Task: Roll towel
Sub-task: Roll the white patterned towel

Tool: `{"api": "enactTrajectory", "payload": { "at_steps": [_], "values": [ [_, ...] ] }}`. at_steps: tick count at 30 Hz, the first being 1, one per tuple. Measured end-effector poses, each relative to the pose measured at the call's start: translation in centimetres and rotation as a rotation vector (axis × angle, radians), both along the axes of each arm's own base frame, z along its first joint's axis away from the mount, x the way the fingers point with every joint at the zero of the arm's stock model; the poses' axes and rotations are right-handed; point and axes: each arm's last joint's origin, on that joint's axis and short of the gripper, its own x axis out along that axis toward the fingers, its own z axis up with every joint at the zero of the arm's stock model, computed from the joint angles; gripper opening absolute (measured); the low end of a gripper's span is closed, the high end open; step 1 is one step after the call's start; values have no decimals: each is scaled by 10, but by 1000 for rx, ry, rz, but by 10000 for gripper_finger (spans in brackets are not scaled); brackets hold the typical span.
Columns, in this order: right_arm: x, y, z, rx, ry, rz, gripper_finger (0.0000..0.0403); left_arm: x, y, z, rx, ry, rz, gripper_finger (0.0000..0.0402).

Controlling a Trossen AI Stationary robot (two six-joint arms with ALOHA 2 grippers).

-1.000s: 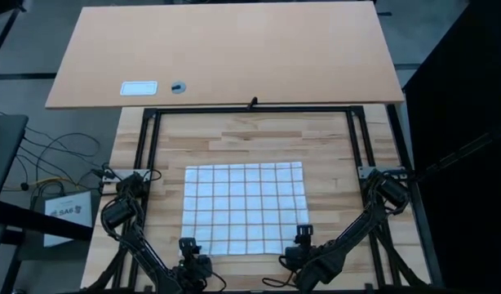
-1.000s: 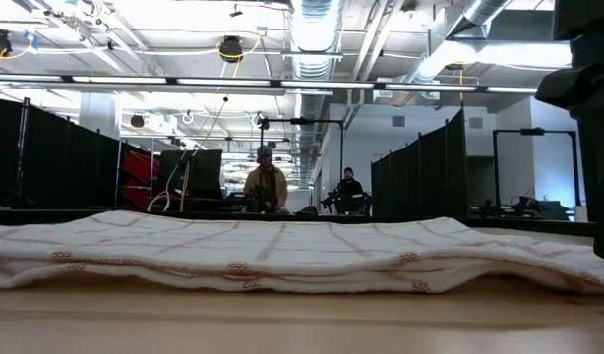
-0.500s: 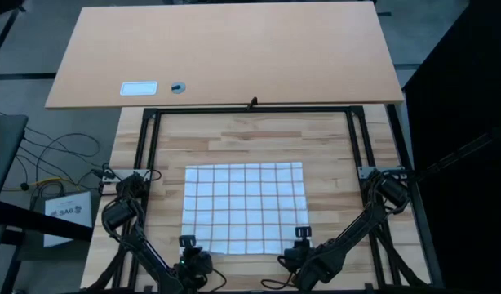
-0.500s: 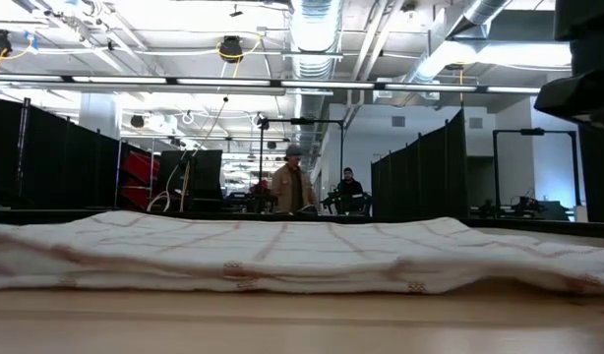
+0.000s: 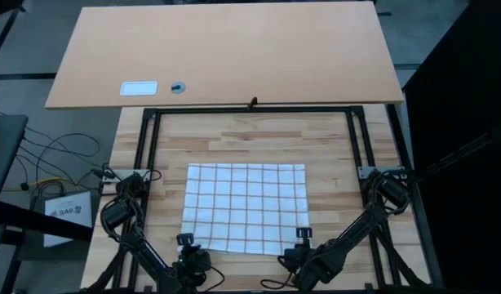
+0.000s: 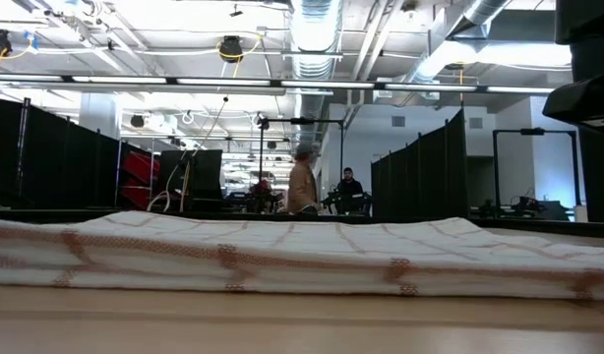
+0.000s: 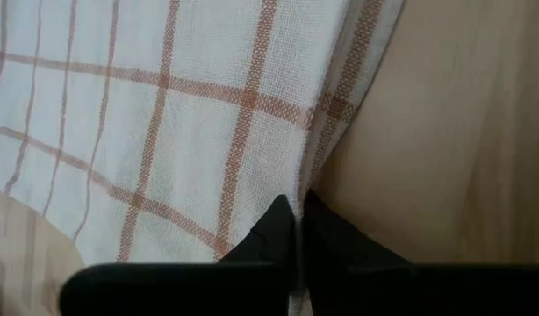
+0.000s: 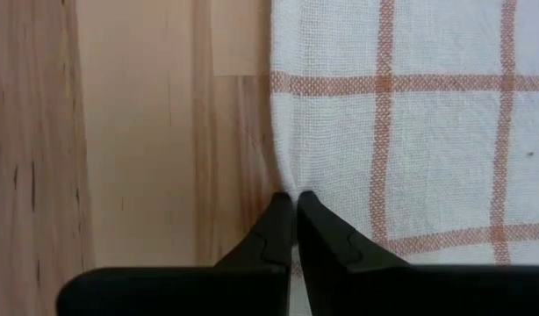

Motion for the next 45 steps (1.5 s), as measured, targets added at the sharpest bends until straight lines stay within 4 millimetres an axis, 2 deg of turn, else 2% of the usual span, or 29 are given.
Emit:
{"api": "enactTrajectory", "payload": {
  "at_steps": [3,14,34,45],
  "values": [
    [-1,1,1,12,2,-1,1,0,0,1,-4,4,-10,0],
    [-3,1,7,47,10,-1,0,0,-4,23,-129,-18,4,0],
    [-2,0,10,61,8,-10,0,-1,-5,24,-137,14,-42,0],
    [-7,4,36,177,37,-5,0,0,-12,45,-308,9,-38,0]
  ]
}}
